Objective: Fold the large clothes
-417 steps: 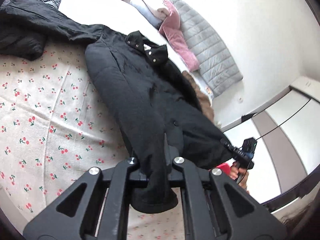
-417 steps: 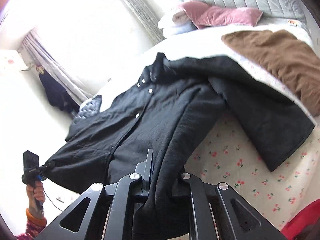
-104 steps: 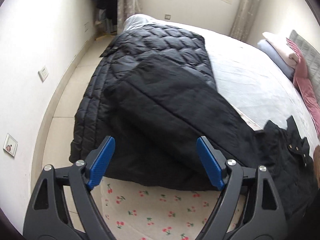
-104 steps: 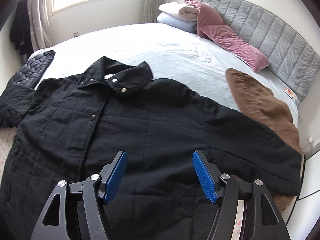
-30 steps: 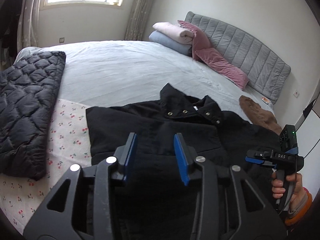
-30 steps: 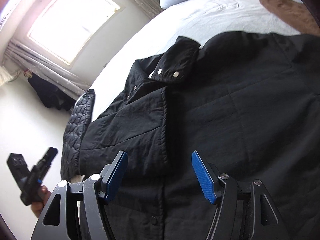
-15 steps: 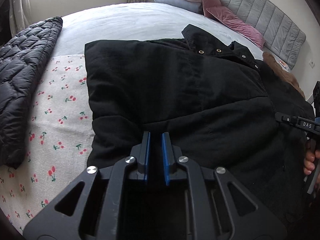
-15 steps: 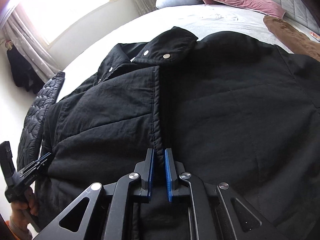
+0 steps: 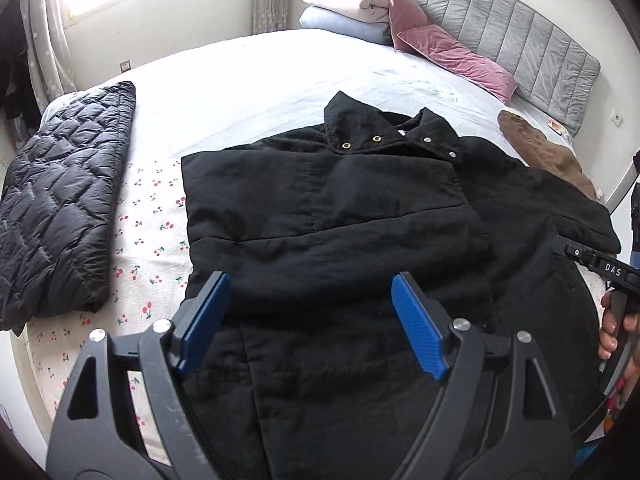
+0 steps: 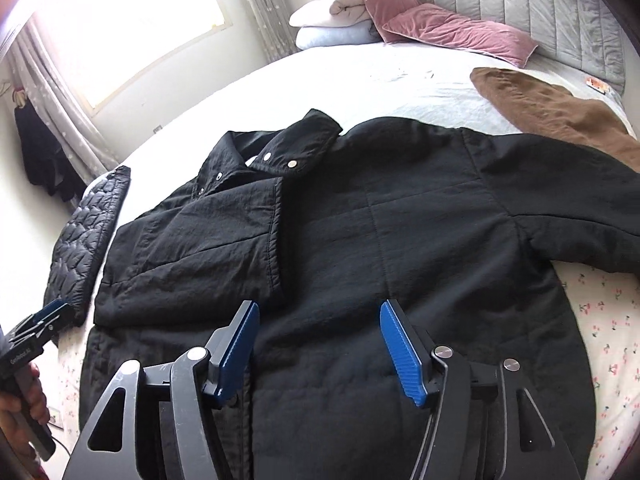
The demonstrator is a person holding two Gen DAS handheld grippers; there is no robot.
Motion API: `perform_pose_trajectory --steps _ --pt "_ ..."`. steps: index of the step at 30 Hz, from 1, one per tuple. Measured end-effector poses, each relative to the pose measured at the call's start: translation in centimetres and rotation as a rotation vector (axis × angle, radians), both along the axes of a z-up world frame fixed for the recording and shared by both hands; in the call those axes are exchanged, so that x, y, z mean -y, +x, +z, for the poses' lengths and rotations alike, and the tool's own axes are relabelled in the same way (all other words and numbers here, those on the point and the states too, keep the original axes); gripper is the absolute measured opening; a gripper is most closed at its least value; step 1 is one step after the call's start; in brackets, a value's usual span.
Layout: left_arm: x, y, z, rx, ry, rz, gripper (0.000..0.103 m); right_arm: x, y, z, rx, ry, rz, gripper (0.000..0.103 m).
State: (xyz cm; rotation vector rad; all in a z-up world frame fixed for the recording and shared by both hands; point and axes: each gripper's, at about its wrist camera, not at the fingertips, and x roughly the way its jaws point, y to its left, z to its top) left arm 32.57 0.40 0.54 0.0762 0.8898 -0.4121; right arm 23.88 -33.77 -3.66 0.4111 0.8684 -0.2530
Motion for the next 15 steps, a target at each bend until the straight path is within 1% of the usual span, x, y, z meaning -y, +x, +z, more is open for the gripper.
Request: perform_pose_trajectory --steps 2,4,8,11,15 --pt "0.0 -1.1 1.2 -0.013 -0.018 0.004 0.086 0.3 -0.8 0.8 0.005 -0.001 -0.013 0.068" --pt "0.2 -2.1 2.3 -0.034 -0.039 0.009 0.091 0.9 -2.1 1.6 0.006 -0.001 -0.025 0.069" --pt "0.3 -3.7 3.6 -0.071 -0.076 0.008 0.096 2.3 -4.5 2.8 0.0 -0.01 -0.073 0.073" --pt "0.7 -4.8 4.0 -0.077 -0.083 0.008 0.099 3.6 -6.3 3.1 -0.003 -0.009 -0.095 0.076" --pt "1.6 -5.7 3.2 -0.098 -0.098 -0.007 0.099 6.2 -8.2 2.6 -0.003 0.004 -0.121 0.076"
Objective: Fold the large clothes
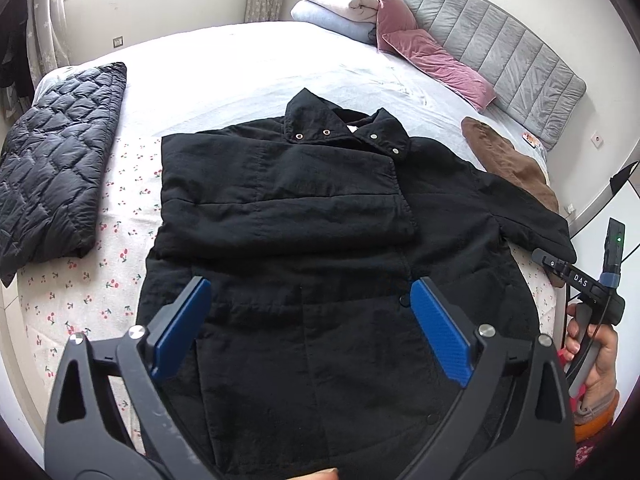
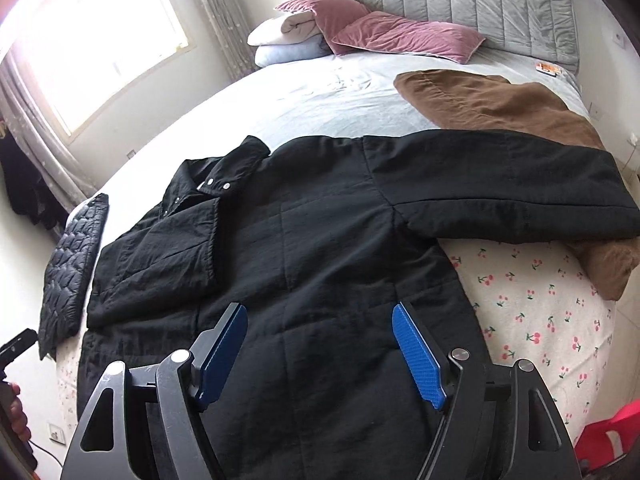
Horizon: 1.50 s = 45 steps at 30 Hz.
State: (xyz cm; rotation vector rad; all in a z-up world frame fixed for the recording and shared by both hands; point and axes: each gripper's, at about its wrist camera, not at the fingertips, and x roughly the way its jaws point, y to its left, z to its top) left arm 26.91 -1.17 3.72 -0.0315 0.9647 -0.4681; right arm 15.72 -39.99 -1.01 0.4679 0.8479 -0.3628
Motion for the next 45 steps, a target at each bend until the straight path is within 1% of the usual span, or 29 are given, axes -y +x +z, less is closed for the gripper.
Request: perform_pose_trajectory --steps 3,6,9,13,16,19,21,23,25,26,28,29,30,31,32,34,36,38,42,45 --pt "0.7 -0.2 -1.0 -0.019 -0.014 -0.008 0.099 3.2 -1.5 -0.5 0.004 0.019 -0.045 0.076" --pt "1.4 -0.4 -1.8 0.007 -0.006 -0.012 0.099 7.0 -3.4 -0.8 0.008 0.0 -0.115 0.076" --pt "2.2 -0.6 -2.4 0.035 0.013 -0.025 0.099 11.4 -5.7 -1.0 0.024 0.002 -0.227 0.076" --pt "3.1 -0.6 -3.3 0.038 0.038 -0.054 0.099 17.2 -8.6 -1.4 0.035 0.0 -0.386 0.076" --pt "3.7 -0.7 -3.9 0.046 0.062 -0.081 0.099 21.1 -10.5 -1.3 0.042 -0.034 -0.489 0.076" --pt "4.1 -0.8 -4.2 0.073 0.088 -0.095 0.099 24.5 -12.0 -1.5 0.036 -0.067 -0.57 0.076" --pt "4.3 -0.6 -4.6 0.074 0.099 -0.093 0.099 26.6 -12.8 -2.1 0.007 -0.087 -0.632 0.076" --pt "4.4 -0.3 -5.0 0.062 0.096 -0.091 0.099 28.5 -13.3 -2.9 0.001 -0.071 -0.673 0.076" --pt "4.4 -0.1 -5.4 0.053 0.095 -0.087 0.099 30.2 -13.4 -4.2 -0.017 -0.04 -0.689 0.075" --pt "4.5 0.0 -5.6 0.051 0.097 -0.083 0.099 30.7 -13.2 -4.8 -0.032 -0.034 -0.691 0.071" --pt "4.5 0.3 -5.9 0.052 0.096 -0.079 0.099 31.1 -12.8 -5.5 -0.042 -0.044 -0.689 0.061" --pt "4.6 0.4 -5.9 0.053 0.095 -0.078 0.099 31.0 -12.6 -5.5 -0.027 -0.062 -0.683 0.043" --pt "4.6 0.5 -5.9 0.056 0.091 -0.078 0.099 30.7 -12.6 -5.3 -0.006 -0.074 -0.67 0.023" --pt "4.6 0.5 -5.9 0.061 0.086 -0.078 0.099 30.7 -12.6 -5.0 0.012 -0.072 -0.66 0.017" --pt "4.5 0.6 -5.8 0.066 0.081 -0.078 0.099 30.5 -12.6 -4.5 0.029 -0.078 -0.655 0.012" --pt "4.3 0.8 -5.6 0.073 0.077 -0.076 0.099 30.0 -12.8 -2.9 0.087 -0.099 -0.639 0.01" --pt "3.9 1.0 -5.4 0.074 0.072 -0.068 0.099 28.9 -12.8 -0.5 0.134 -0.129 -0.6 0.009" --pt "3.3 1.3 -5.3 0.068 0.049 -0.057 0.099 27.5 -12.2 2.2 0.166 -0.166 -0.552 0.009" --pt "2.0 1.6 -5.1 0.06 -0.005 -0.033 0.099 23.2 -9.6 8.0 0.218 -0.244 -0.441 0.009" --pt "1.2 1.8 -4.8 0.065 -0.02 -0.023 0.099 19.5 -7.1 11.9 0.265 -0.281 -0.354 0.009"
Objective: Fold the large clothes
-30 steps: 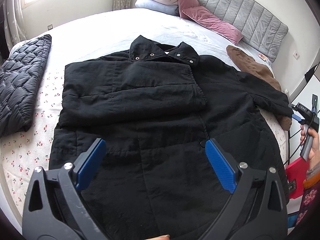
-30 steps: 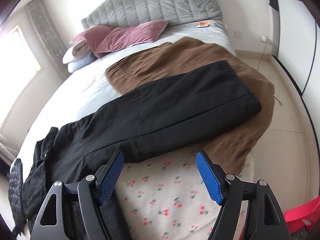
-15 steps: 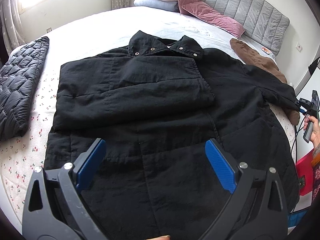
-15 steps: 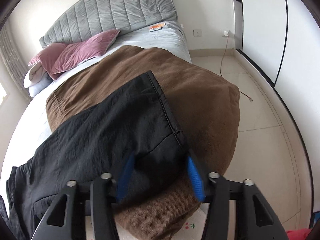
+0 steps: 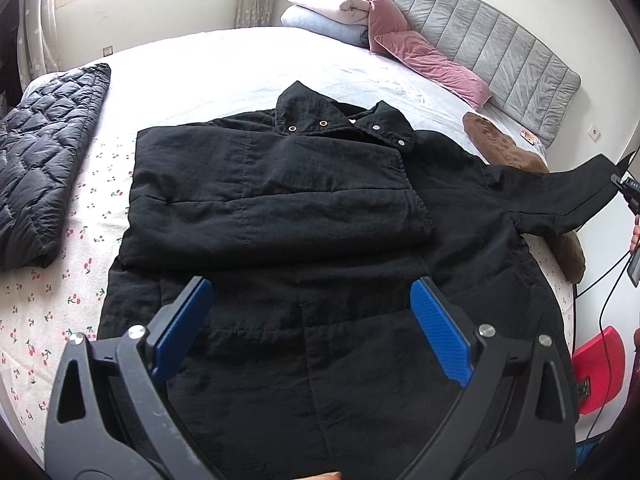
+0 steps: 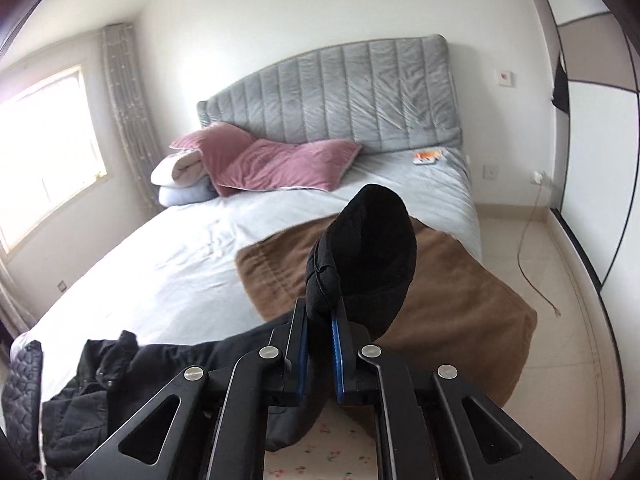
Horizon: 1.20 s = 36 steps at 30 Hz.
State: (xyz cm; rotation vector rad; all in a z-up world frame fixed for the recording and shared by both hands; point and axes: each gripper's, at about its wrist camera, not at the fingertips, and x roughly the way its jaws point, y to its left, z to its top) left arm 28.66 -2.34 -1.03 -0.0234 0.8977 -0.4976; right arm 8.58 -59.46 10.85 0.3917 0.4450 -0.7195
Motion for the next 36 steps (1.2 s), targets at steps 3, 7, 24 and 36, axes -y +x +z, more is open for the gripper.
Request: perform_pose_trajectory --steps 3,7,24,36 --pt "-0.8 0.3 0.5 0.01 -0.027 0.005 0.099 -3.9 2.8 3.2 0.011 -0.043 0.088 0.009" --pt "-1.9 1.0 0.8 0.005 -0.062 0.017 0.099 -10.0 7.5 6.5 0.022 -0.085 0.226 0.009" --pt "-4.7 4.4 -0.2 0.002 -0.107 0.087 0.099 -33.8 25.2 -4.4 -0.182 0.194 0.852 0.026" --pt "5.8 8.2 -1.8 -0.113 -0.087 -0.041 0.08 -19.9 18.8 -8.8 -0.152 0.264 0.572 0.046"
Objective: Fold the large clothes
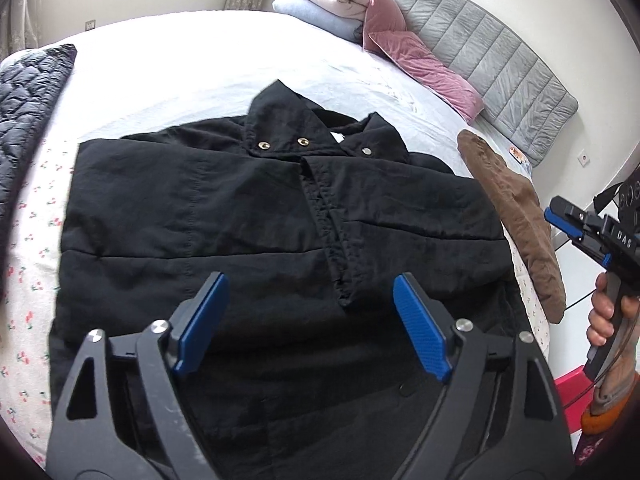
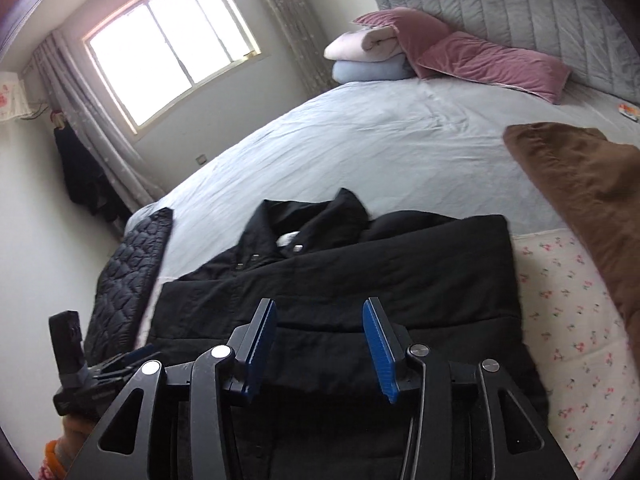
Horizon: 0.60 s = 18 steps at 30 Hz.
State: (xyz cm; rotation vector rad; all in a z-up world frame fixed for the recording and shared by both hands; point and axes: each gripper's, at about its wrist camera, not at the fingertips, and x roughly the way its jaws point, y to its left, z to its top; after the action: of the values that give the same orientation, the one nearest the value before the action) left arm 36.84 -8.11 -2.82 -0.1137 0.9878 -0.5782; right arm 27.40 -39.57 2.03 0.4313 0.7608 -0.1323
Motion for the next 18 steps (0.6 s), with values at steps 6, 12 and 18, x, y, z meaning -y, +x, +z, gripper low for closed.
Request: perform_pose_trajectory --steps 6,12,18 --pt "5.9 -0.1 -0.9 0.119 0.031 -0.059 0.042 6.8 -4.0 -4.2 -0.096 -0.104 -0.139 0.044" --pt "8.3 -0.4 -5.3 0.117 0.146 -0.123 0.042 7.6 -3.1 -9.7 -0.127 -0.08 -0.127 0.041" --pt "8.1 -2.3 -4.0 0.175 0.257 -0.144 0.056 6.5 -2.5 -12.6 -0.238 -0.192 -0.165 0.038"
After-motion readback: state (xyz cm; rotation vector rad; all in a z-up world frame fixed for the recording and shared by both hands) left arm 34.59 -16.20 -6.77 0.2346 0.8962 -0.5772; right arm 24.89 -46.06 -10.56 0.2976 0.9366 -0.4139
